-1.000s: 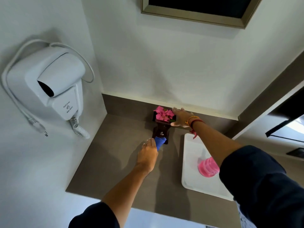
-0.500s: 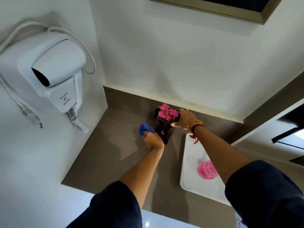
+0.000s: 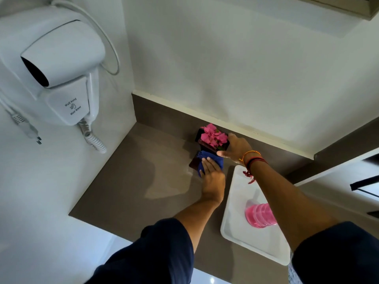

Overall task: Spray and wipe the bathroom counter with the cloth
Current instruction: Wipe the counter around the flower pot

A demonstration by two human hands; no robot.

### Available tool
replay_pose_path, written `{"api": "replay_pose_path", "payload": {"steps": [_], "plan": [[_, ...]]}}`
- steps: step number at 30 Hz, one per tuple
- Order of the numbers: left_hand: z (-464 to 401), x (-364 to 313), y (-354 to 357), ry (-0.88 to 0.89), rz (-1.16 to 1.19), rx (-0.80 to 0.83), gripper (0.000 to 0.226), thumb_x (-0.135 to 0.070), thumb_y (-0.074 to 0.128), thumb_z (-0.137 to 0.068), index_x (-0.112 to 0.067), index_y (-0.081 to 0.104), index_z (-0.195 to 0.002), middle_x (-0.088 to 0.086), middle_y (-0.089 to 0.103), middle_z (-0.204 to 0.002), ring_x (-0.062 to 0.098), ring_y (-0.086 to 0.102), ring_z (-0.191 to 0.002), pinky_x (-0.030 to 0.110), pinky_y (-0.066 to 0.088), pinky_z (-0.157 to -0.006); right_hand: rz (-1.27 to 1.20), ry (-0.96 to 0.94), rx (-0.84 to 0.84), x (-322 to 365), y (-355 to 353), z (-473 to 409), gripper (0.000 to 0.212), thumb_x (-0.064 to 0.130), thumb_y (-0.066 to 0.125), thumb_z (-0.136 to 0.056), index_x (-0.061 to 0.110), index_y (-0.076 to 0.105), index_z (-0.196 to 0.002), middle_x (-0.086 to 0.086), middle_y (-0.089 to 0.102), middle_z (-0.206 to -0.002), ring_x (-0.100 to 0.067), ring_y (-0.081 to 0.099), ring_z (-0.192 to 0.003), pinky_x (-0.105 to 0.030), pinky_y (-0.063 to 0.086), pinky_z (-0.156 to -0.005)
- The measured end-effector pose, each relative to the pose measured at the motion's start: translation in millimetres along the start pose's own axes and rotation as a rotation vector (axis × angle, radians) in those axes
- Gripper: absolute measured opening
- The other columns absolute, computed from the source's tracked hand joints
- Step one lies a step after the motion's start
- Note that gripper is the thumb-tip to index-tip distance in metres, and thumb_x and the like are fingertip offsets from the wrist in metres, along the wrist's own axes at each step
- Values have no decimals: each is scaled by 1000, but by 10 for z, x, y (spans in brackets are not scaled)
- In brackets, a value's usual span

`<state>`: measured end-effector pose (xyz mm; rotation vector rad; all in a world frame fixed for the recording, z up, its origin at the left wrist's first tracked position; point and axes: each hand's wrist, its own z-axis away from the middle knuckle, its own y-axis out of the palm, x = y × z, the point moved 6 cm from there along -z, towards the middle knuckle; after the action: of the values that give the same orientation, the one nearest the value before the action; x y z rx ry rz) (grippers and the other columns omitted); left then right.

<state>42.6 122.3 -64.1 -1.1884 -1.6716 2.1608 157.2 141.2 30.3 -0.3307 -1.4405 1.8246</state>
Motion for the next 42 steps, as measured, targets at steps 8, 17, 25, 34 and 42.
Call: {"api": "replay_pose_path", "payload": {"steps": [8,17,25,34,42], "plan": [[38,322,29,276,-285,102,60,-3,47,-102,10,13,-150,37,24,-153,48,26,-142,65,32,-110,41,4,18,-12,-26,30,66,45,78,-77,9,53,-125,-14,66,-114,-32,64,-102,-38,55,-88],[-104,669,-263,-324,83,-6,67,-18,46,-102,11,11,-150,30,34,-152,36,50,-132,37,47,-102,33,8,27,6,-64,60,68,46,79,-75,6,53,-123,-16,67,-114,-35,64,-103,-45,56,-91],[-255,236,97,-237,90,35,59,1,43,-101,14,10,-149,37,17,-156,43,23,-146,42,41,-113,82,-39,15,-10,-17,-18,71,46,77,-77,4,51,-128,-18,63,-119,-36,63,-106,-44,55,-90],[-123,253,570,-70,-153,161,51,-2,39,-104,17,18,-145,42,27,-148,53,27,-140,63,31,-112,120,-61,8,-12,-6,-18,74,45,76,-80,0,46,-131,-20,61,-123,-38,61,-111,-45,55,-92],[12,235,720,199,-604,341,52,-10,59,-98,6,39,-143,39,32,-148,61,28,-135,73,28,-107,166,-54,38,44,-40,30,79,46,73,-83,-5,43,-136,-23,57,-130,-38,58,-118,-42,51,-94]]}}
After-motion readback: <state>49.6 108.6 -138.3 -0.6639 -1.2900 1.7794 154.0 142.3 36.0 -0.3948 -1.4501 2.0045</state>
